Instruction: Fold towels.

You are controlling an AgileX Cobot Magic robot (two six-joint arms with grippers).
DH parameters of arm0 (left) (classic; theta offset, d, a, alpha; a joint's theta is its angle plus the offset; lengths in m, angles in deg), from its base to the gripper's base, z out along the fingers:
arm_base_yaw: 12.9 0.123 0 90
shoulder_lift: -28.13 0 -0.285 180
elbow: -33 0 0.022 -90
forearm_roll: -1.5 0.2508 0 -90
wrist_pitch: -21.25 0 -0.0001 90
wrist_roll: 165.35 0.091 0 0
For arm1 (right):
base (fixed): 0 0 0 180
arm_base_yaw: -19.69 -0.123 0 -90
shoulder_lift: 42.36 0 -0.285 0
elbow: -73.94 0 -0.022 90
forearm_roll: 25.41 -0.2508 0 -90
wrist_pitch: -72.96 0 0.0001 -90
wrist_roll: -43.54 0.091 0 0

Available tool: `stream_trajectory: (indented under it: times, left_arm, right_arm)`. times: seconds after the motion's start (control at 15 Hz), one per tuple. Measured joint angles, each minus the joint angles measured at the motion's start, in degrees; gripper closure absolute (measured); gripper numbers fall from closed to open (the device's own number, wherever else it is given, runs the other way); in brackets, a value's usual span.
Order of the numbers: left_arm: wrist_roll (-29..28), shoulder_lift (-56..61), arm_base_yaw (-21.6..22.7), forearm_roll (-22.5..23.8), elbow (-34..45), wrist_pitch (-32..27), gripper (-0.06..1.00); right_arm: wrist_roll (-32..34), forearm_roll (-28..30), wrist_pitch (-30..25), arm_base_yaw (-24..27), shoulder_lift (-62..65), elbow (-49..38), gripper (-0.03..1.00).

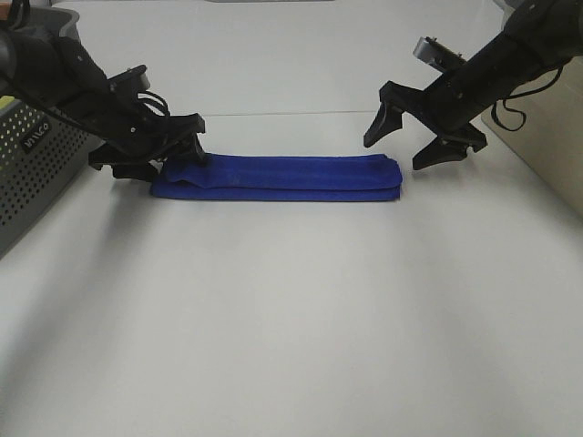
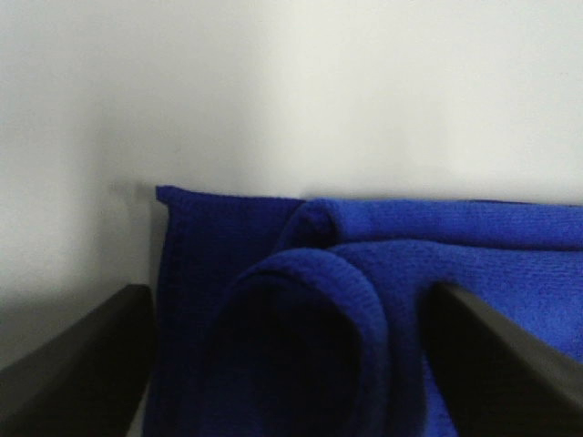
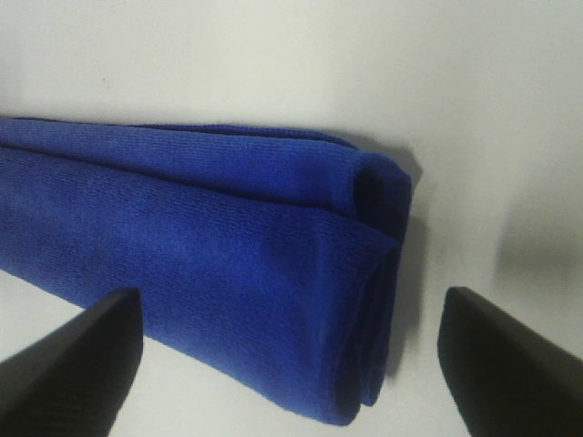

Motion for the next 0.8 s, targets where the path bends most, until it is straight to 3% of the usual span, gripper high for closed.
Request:
stream_trajectory:
  times: [0.13,0.33,0.4,0.53,0.8]
  left_arm:
    - [0.0,-0.34,-0.17,-2.58,0.0,-0.23,0.38]
    - [0.0,-0.74,-0.17,-3.27,0.0,-1.09,0.77]
    - [0.0,-0.46,-0.17,-3.04,0.0,-1.6,0.85]
    - [0.0,0.69,-0.17,-0.4,0.11,-2.46,0.85]
    - [-4.64,7.62,-0.17,12.26,0.17,-5.33,0.85]
  right_arm:
    - [0.0,-0.06,0.17,0.0,0.0,0.0,0.14]
    - [0.0,-0.06,0.69,0.0,0.0,0.0,0.14]
    - [0.0,-0.06,0.69,0.0,0.0,0.0,0.14]
    - [0.0,-0.06,0.69,0.0,0.0,0.0,0.14]
    - [0.23,1.49,-0.46,0.0,0.0,0.0,0.14]
